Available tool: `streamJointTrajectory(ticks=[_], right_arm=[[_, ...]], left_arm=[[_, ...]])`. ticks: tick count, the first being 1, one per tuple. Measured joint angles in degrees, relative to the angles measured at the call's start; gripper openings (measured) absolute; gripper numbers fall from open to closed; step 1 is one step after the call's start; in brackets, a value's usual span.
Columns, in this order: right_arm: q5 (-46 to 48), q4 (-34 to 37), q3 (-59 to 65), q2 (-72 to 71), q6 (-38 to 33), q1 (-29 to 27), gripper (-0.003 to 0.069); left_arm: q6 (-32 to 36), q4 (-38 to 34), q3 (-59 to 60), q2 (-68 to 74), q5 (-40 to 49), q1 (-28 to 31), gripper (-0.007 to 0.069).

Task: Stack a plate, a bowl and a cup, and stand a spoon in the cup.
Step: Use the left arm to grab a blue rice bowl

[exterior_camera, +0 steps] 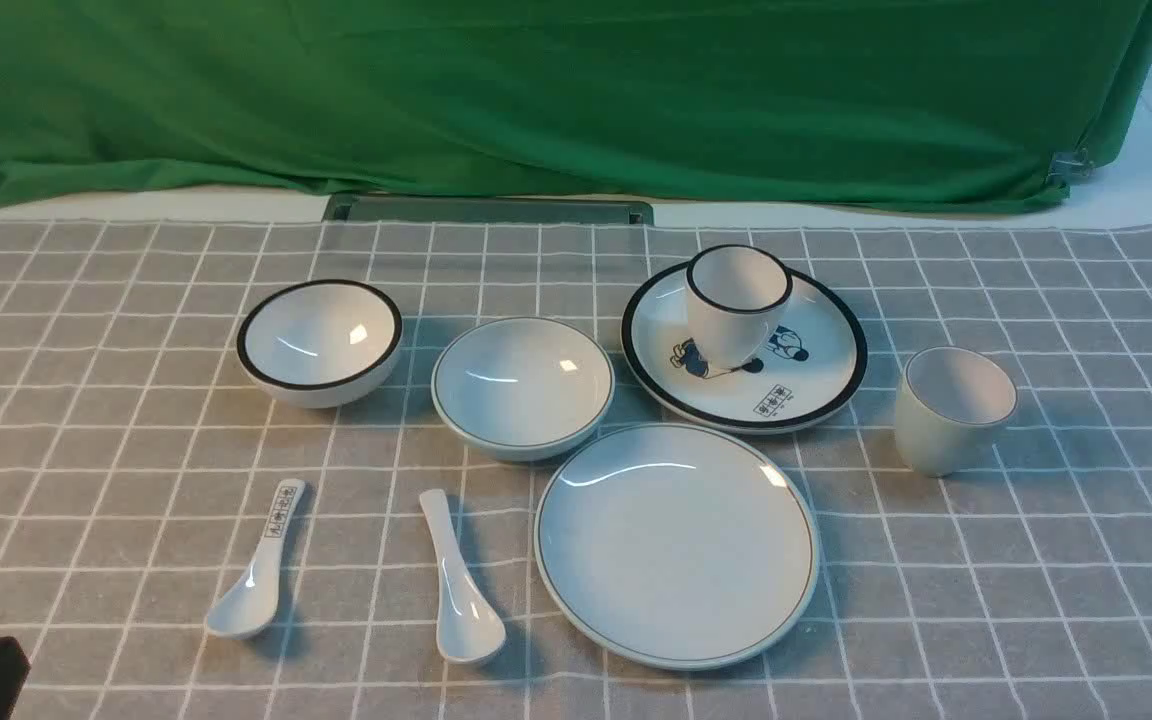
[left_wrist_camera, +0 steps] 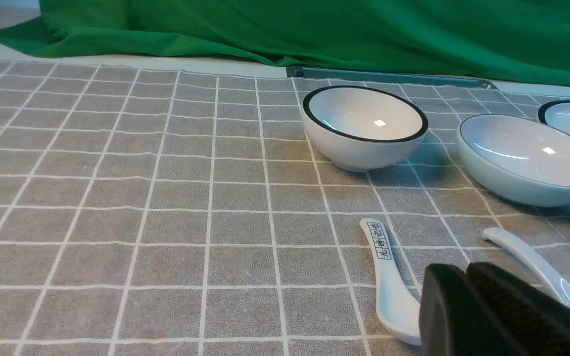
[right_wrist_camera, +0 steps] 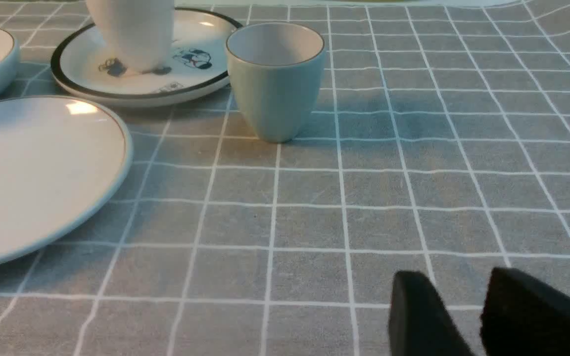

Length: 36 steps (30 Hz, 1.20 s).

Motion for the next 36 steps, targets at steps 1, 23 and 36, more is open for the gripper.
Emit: streamJointTrajectory(ticks=[1,23,36], right_arm=[[0.0,0.0,0.0,0.0,0.0,0.0,0.0242],[0.0,0.0,0.0,0.0,0.0,0.0,0.0242],[0.0,0.0,0.0,0.0,0.0,0.0,0.0242]], left_arm=[[0.0,0.0,0.0,0.0,0.0,0.0,0.0017],[-2.3,-5.4,0.0,0.0,-5.1,0.0,0.0017],[-12.8,-30.4,-4.6,0.7,-5.0,0.0,0.0017]])
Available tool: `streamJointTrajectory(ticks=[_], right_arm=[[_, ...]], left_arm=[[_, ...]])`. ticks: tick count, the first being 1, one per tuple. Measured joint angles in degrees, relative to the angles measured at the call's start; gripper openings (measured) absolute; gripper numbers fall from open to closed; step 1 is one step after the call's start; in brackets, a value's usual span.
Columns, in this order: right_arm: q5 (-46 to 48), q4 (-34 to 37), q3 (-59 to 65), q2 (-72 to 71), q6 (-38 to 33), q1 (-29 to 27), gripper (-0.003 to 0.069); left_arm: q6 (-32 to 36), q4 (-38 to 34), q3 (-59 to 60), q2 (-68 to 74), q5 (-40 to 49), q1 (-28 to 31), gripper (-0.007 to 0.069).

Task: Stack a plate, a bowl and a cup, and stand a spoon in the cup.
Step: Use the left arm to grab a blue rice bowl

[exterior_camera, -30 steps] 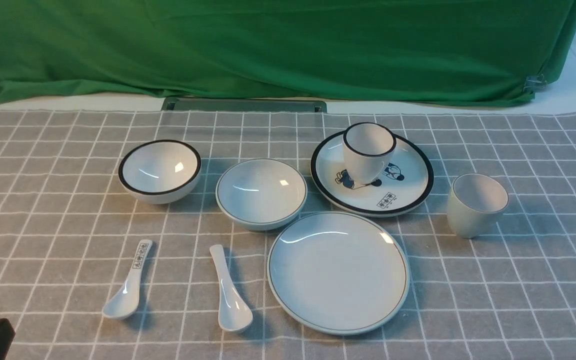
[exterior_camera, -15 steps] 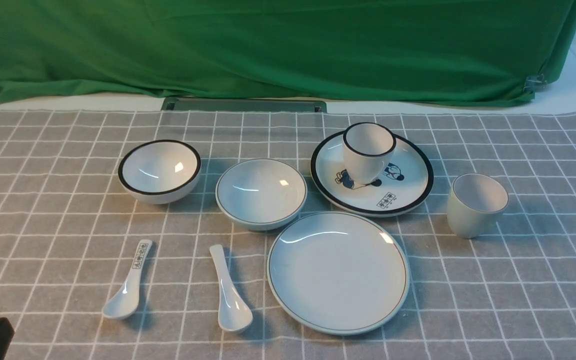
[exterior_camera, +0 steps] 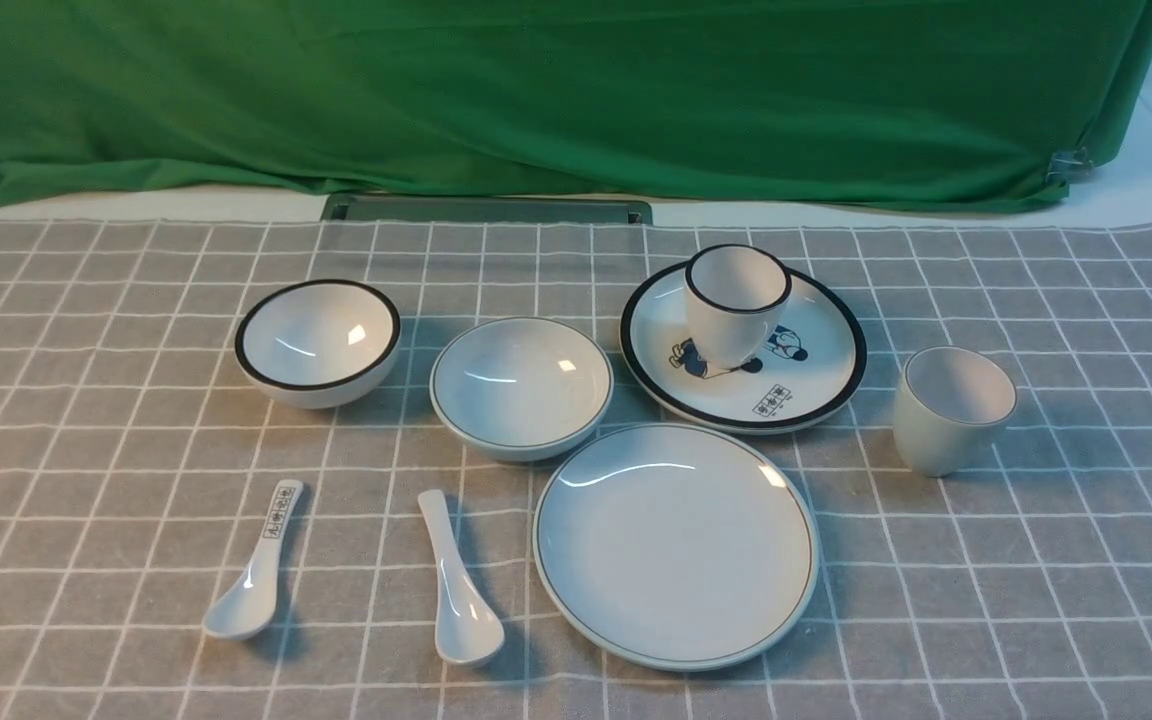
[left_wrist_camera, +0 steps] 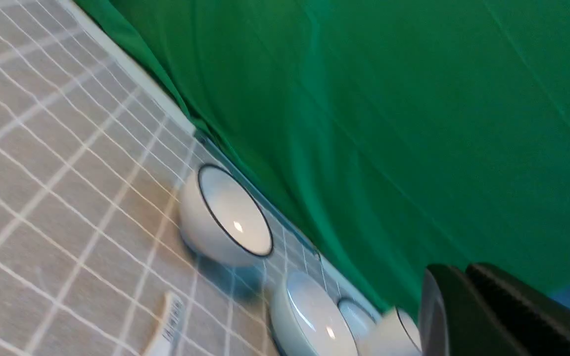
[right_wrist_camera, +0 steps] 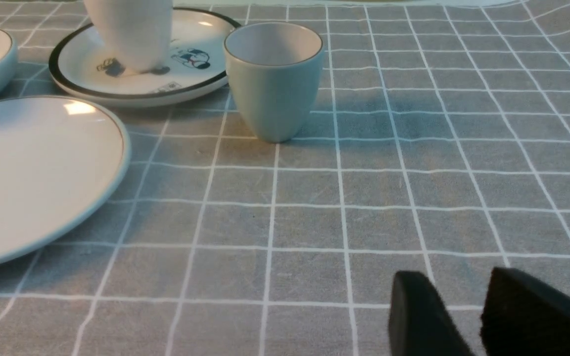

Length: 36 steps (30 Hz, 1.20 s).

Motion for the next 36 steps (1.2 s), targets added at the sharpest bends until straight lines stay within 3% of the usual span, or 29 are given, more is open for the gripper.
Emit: streamJointTrajectory(ticks=[3,6,11,14,17,22,25,28,31,33,36], right_arm=[[0.0,-0.1,0.0,0.0,0.0,0.0,0.0242],[0.0,-0.1,0.0,0.0,0.0,0.0,0.0242],[-0.2,-0.1,0.0,0.0,0.0,0.0,0.0242],[-0.8,-0.1,0.0,0.0,0.1,0.0,0.0242],[-3.6,0.7,0.0,0.0,5.0,0.0,0.0242],[-14.3,1.4,0.0,0.0,20.6,0.0,0.0242],[-18.2,1.4,0.0,0.0,28.5,0.0,0.0237],[-9.7,1.6,-4.8,1.1,30.1,1.9,0.0153],[7.8,1.7,-19.9,6.9,17.2,7.1,0.007],[21.2,1.7,-31.5,13.5,7.9,11.1,0.0062],[33.8,1.7,-42.0,19.1,1.7,14.8,0.0062]], left_arm=[[7.0,0.4,-7.5,5.2,8.2,0.0,0.0017],[19.8,1.2,-19.2,17.6,20.9,0.0,0.0017],[31.1,1.8,-31.3,37.2,35.0,-0.5,0.0017],[32.9,2.6,-34.7,43.4,36.4,-2.8,0.0017],[34.8,6.3,-39.4,51.9,37.5,-9.5,0.0017],[34.3,16.4,-47.5,65.8,38.3,-22.2,0.0017],[34.2,19.7,-51.6,71.9,38.9,-25.5,0.0017],[34.1,23.6,-59.7,81.1,40.5,-27.1,0.0017],[35.5,28.6,-68.8,91.6,42.5,-27.1,0.0025],[38.5,31.7,-74.5,98.5,44.3,-26.6,0.0057],[42.3,34.9,-81.1,104.9,45.6,-26.1,0.013]])
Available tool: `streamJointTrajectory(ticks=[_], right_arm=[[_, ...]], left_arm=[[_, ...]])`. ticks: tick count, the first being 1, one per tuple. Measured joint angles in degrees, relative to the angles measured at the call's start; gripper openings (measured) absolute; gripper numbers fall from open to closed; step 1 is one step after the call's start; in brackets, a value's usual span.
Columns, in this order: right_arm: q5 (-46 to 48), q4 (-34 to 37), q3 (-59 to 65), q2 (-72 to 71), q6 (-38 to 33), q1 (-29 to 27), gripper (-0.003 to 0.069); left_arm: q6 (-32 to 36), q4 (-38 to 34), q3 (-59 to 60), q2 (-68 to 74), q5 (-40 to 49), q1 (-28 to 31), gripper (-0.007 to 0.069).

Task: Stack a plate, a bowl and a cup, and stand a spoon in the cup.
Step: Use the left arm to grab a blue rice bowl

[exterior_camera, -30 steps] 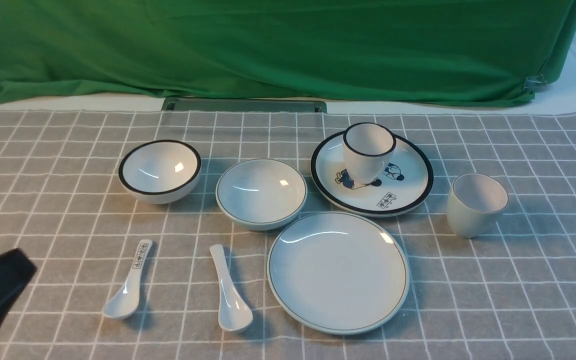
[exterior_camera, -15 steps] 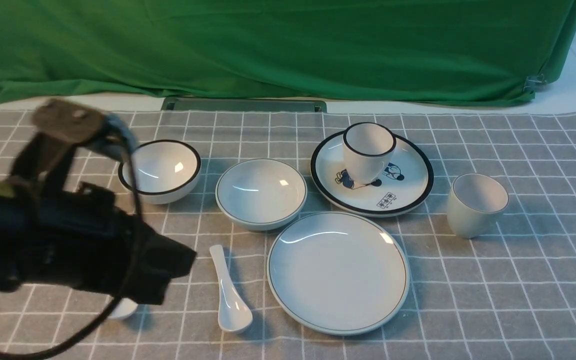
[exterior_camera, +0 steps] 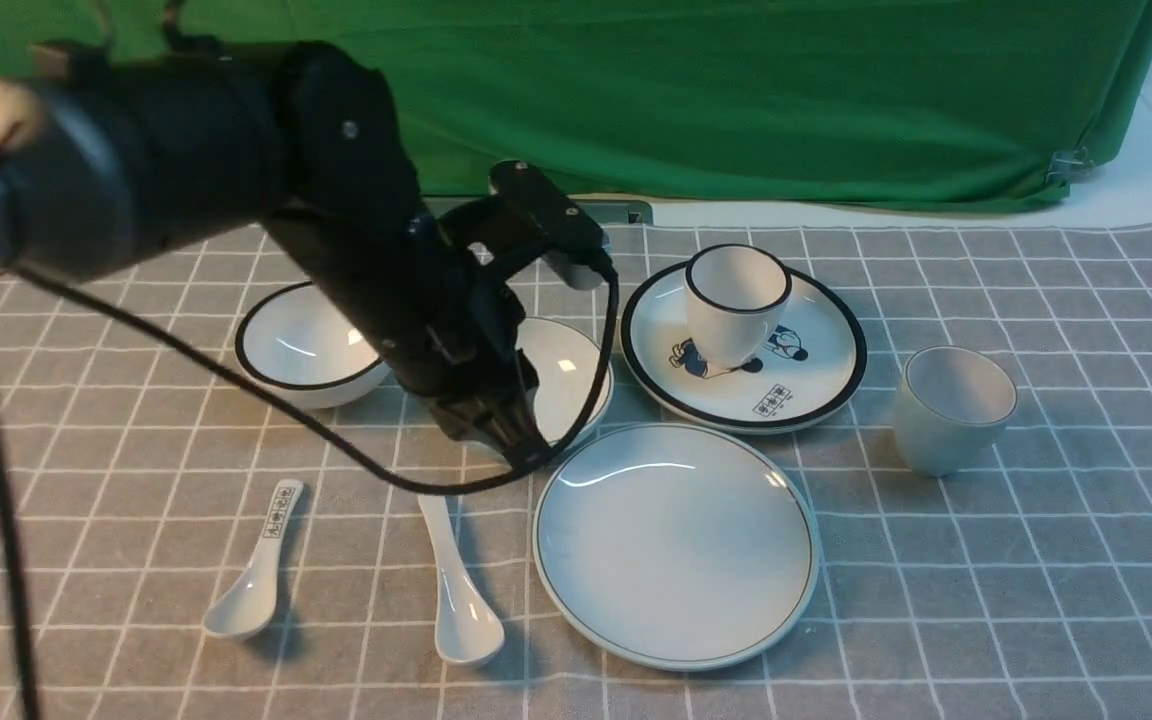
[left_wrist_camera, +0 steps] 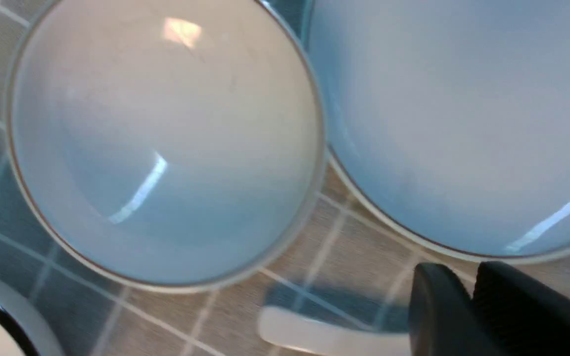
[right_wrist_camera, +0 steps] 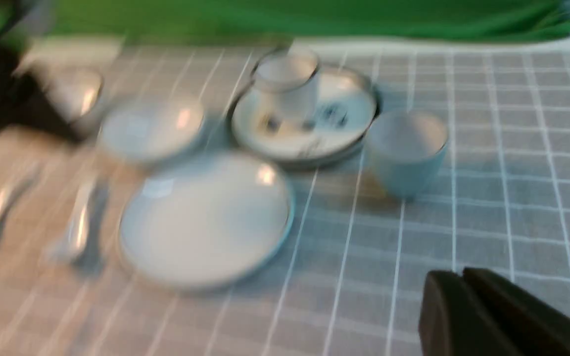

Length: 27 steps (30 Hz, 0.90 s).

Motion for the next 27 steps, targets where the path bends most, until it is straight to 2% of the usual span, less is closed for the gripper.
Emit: streamJointTrajectory(ticks=[5,7,11,16,20,27], right_arm=[[7.0,-0.1,-6.8,3.8,-3.7,3.9,0.0066],[7.5,-0.1,-7.3,3.9,-3.9,4.8,0.0066],[8.3,-0.1,-7.3,3.9,-4.1,5.2,0.0069],[8.6,-0.2,-7.3,3.9,-4.1,5.2,0.0069],[8.7,-0.2,-7.3,3.9,-4.3,5.2,0.0069],[9.0,-0.2,-7.3,3.9,-4.3,5.2,0.0069]], left_arm=[[7.4,3.9,-6.0,6.2,3.2,0.5,0.0281],[14.1,4.9,-7.2,8.0,3.4,0.9,0.0388],[20.8,5.7,-7.5,9.7,0.1,1.3,0.0478],[24.9,5.4,-7.6,12.0,-2.3,1.3,0.0476],[26.7,4.3,-7.6,14.0,-2.1,1.3,0.0421],[27.1,5.5,-7.6,15.5,-4.3,1.3,0.0375]])
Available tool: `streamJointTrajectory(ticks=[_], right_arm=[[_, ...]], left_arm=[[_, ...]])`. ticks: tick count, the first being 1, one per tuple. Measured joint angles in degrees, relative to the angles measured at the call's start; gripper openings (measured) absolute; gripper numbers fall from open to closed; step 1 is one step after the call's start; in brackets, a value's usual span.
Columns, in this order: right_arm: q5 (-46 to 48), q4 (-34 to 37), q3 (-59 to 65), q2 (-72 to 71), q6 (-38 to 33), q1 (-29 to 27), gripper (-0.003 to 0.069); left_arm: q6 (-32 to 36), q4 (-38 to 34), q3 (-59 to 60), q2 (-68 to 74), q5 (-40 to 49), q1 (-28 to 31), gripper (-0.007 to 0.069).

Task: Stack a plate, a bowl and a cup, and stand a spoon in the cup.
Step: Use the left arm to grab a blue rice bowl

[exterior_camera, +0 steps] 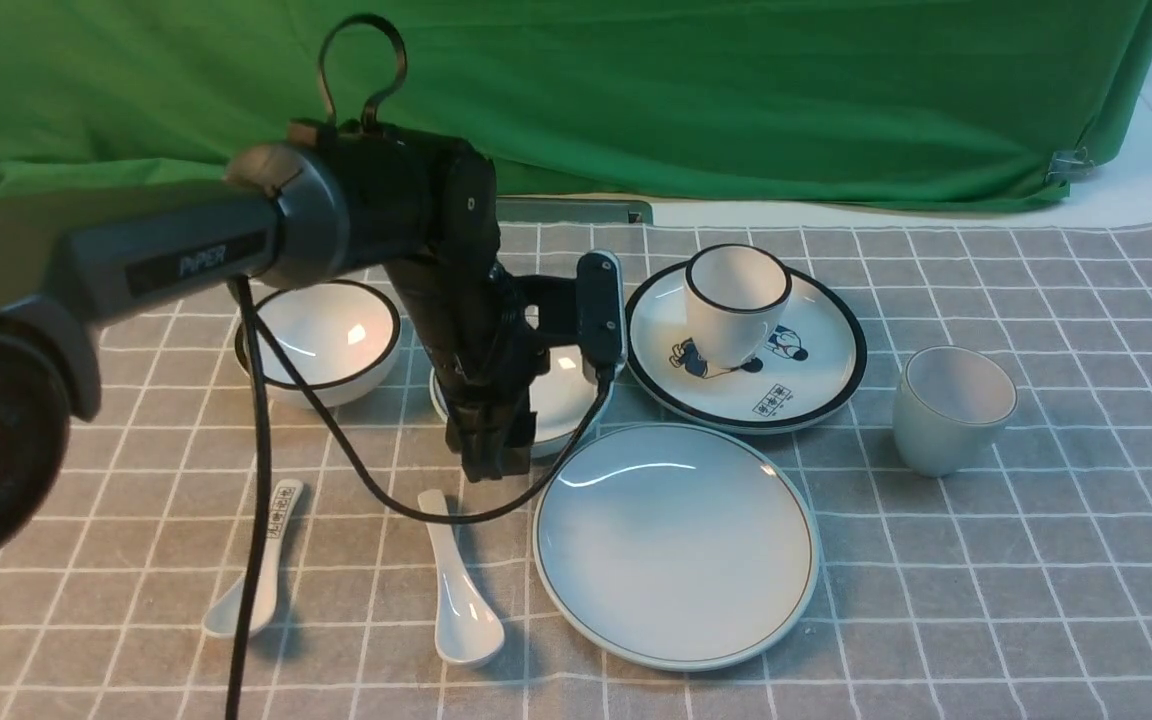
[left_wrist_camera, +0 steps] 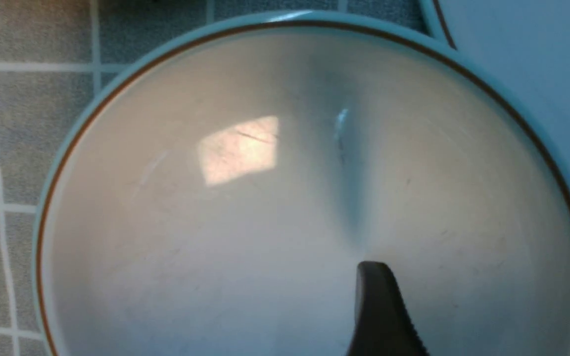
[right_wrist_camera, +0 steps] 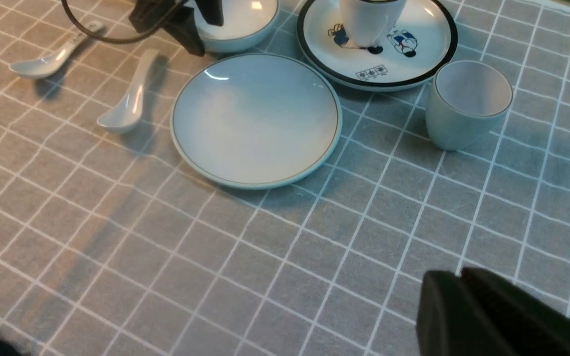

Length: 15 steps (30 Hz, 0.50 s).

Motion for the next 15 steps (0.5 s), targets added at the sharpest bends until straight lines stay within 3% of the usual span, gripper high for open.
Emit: streamJointTrajectory(ticks=[7,9,15], right_arm=[[1.0,0.0,0.0,0.0,0.0,0.0,0.0076],[1.2,0.0,0.0,0.0,0.0,0.0,0.0077],[2.0,0.0,0.0,0.0,-0.8,0.0,0.0082]], left_arm=[[-2.1,1.4,-0.4,-0.2,0.2,-0.2,0.0081],[-3.5,1.7,-0.5,-1.0,0.4,-0.3,0.005],[-19.4,1.1,4.1,-11.0,6.7,-5.5,0.0028]])
